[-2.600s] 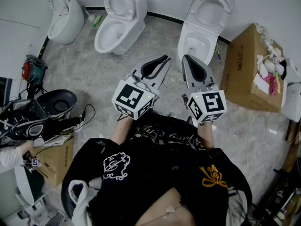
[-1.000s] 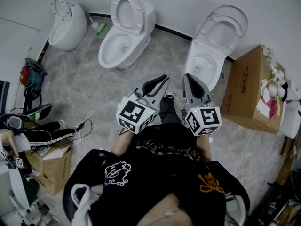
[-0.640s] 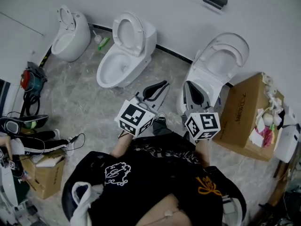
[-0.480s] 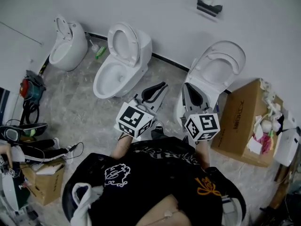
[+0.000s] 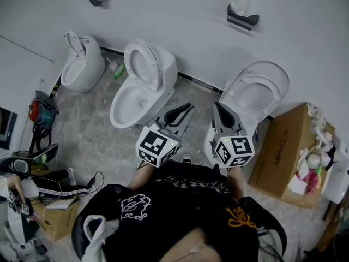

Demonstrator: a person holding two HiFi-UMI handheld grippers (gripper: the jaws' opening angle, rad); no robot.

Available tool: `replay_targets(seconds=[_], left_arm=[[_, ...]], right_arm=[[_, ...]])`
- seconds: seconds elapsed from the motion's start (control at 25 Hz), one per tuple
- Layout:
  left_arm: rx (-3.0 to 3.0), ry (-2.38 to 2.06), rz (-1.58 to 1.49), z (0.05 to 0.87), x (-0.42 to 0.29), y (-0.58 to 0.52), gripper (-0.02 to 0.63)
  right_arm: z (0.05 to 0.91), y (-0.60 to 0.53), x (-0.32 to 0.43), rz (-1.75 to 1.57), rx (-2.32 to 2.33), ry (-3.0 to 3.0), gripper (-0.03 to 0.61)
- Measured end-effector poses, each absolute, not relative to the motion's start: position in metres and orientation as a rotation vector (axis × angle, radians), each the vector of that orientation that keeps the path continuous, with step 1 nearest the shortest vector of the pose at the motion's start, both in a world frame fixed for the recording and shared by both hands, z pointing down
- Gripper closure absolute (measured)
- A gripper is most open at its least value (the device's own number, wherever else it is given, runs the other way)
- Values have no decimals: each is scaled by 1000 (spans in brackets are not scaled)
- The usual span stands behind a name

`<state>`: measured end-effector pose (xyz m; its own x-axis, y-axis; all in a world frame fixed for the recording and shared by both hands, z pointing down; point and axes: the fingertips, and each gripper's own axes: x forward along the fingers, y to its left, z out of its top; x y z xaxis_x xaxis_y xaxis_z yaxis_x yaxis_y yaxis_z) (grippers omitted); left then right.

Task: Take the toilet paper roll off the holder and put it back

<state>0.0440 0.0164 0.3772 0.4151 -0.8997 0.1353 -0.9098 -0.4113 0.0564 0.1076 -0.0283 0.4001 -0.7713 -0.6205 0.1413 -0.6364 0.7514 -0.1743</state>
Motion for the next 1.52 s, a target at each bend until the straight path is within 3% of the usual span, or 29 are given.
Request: replay_targets(seconds=[0.56,1.52], left_arm=[[2557,-1573,139,380,20,-49,565],[2857,-1176,75,357,-58,-313,565]], right_arm=[[423,-75,86,417,1055,-2815,565],[376,-338,42,205,1584,-2647,565]])
